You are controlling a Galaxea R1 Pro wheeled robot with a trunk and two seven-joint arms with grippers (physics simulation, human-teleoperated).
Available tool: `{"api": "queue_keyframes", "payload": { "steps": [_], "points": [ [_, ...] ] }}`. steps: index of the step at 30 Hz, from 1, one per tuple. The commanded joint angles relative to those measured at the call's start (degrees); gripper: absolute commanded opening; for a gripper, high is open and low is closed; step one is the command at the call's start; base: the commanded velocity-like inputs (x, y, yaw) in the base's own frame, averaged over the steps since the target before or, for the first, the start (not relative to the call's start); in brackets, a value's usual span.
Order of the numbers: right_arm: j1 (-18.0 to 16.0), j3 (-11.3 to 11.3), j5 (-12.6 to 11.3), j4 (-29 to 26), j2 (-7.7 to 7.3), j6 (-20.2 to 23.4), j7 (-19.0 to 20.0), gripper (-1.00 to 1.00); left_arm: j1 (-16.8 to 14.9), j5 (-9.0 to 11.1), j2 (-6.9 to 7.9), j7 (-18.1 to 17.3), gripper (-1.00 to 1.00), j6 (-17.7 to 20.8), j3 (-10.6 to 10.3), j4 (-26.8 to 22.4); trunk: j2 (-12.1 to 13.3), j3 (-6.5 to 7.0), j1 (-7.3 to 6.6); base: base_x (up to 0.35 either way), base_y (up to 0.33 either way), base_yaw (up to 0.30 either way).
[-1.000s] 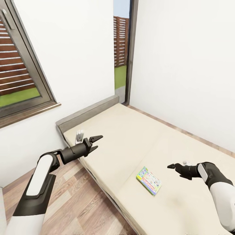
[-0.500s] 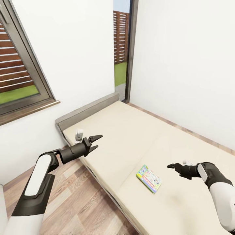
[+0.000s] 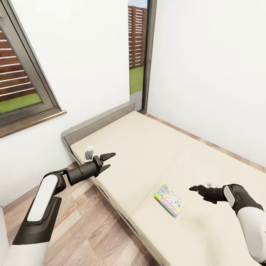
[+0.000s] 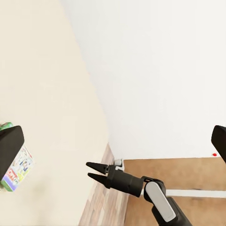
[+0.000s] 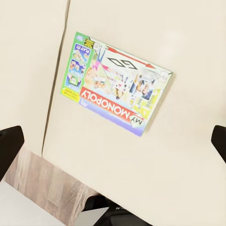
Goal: Put all the toys in the child's room - the three board games (two on the bed and one on the table), the two jigsaw puzzles on the table, and the tennis ball on the table - inside the toy box on the table in the child's room.
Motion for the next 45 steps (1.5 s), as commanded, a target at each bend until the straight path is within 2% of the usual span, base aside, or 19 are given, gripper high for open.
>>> {"api": "queue_keyframes", "payload": {
  "steps": [1,14,21,31,37,40,45],
  "points": [
    [0.0,-0.4,0.3,0.0,0.03,0.3,0.2,1.0,-0.1,0.6,0.0,0.6,1.0,0.2,0.1,0.0,-0.5,-0.37,0.24,0.0,0.0,0.0],
    [0.1,-0.4,0.3,-0.3,0.05,-0.6,0.4,1.0,-0.3,0.4,-0.06,0.9,1.0,0.2,0.1,0.6,-5.7,-3.91,3.1,0.0,0.0,0.0],
    [0.3,-0.4,0.3,-0.3,0.14,-4.5,0.4,1.0,-1.4,0.3,-0.4,1.4,1.0,0.2,-0.2,1.0,-8.5,-5.52,4.64,0.0,0.0,0.0],
    [0.4,-0.4,0.3,-0.3,0.07,-6.3,1.1,1.0,-1.9,0.9,-0.35,3.0,1.0,0.2,-0.3,1.2,-12.5,-7.45,6.83,0.0,0.0,0.0],
    [0.4,-0.4,0.3,-0.3,0.04,-7.6,4.6,1.0,-2.0,0.9,-0.42,3.3,1.0,0.2,-0.3,1.2,-14.9,-8.54,8.15,0.0,0.0,0.0],
    [0.7,-0.4,0.3,-0.1,0.08,-11.7,8.6,1.0,-2.1,0.9,-0.58,3.4,1.0,0.2,-0.4,1.2,-16.1,-9.09,8.81,0.0,0.0,0.0],
    [1.1,-0.4,0.3,0.1,0.1,-15.3,10.9,1.0,-2.2,1.0,-0.46,3.4,1.0,0.2,-0.4,1.2,-18.2,-9.99,9.91,0.0,0.0,0.0]
  ]
}}
